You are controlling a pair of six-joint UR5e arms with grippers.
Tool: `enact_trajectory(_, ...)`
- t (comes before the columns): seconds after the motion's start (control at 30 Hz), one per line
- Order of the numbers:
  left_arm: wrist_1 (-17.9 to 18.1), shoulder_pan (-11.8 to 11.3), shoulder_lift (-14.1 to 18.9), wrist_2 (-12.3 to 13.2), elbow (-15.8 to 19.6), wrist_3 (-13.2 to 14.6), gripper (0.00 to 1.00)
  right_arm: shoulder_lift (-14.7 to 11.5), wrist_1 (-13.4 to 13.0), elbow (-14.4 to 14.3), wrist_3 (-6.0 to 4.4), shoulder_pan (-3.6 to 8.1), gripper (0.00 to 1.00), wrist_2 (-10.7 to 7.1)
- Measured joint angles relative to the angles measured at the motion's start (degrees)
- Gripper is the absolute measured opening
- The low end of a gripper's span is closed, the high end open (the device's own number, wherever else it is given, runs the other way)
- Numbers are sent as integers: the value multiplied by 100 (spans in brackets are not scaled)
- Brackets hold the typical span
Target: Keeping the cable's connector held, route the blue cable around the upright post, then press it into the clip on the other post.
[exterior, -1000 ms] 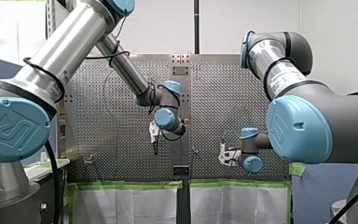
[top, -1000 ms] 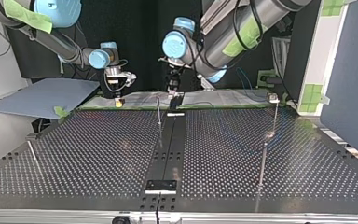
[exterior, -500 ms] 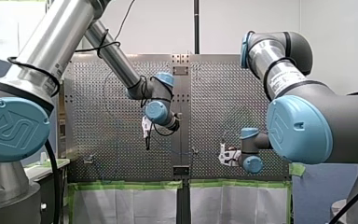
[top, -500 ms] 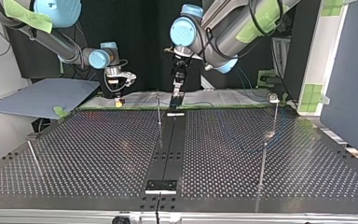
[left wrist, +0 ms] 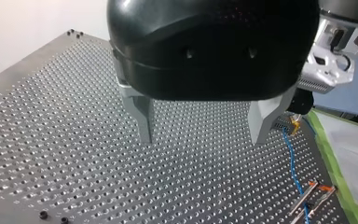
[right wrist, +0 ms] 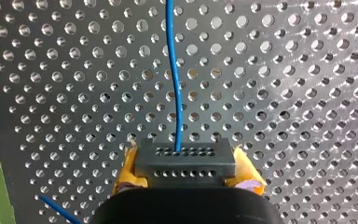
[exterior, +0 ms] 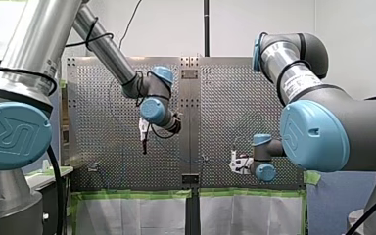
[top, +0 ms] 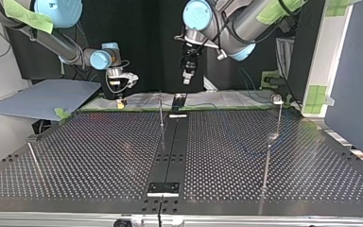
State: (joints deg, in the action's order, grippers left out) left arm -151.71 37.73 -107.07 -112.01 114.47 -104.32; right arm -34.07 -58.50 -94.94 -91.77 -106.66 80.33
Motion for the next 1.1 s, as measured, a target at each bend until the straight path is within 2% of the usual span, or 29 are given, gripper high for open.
enact_trajectory(0.23, -33, 31, 340, -22, 340, -1, 100, 2, 24, -2, 5, 0, 0, -29)
enact_trajectory(0.47, -102, 89, 651, -255, 653, -1, 100, 2, 103, 1, 30, 0, 0, -34)
enact_trajectory(0.7, -130, 145, 968, -328, 968, 0, 100, 0, 183, 0, 82, 1, 0, -33)
enact_trajectory(1.1, -132, 158, 1070, -334, 1070, 0, 100, 0, 188, -4, 88, 0, 0, -34)
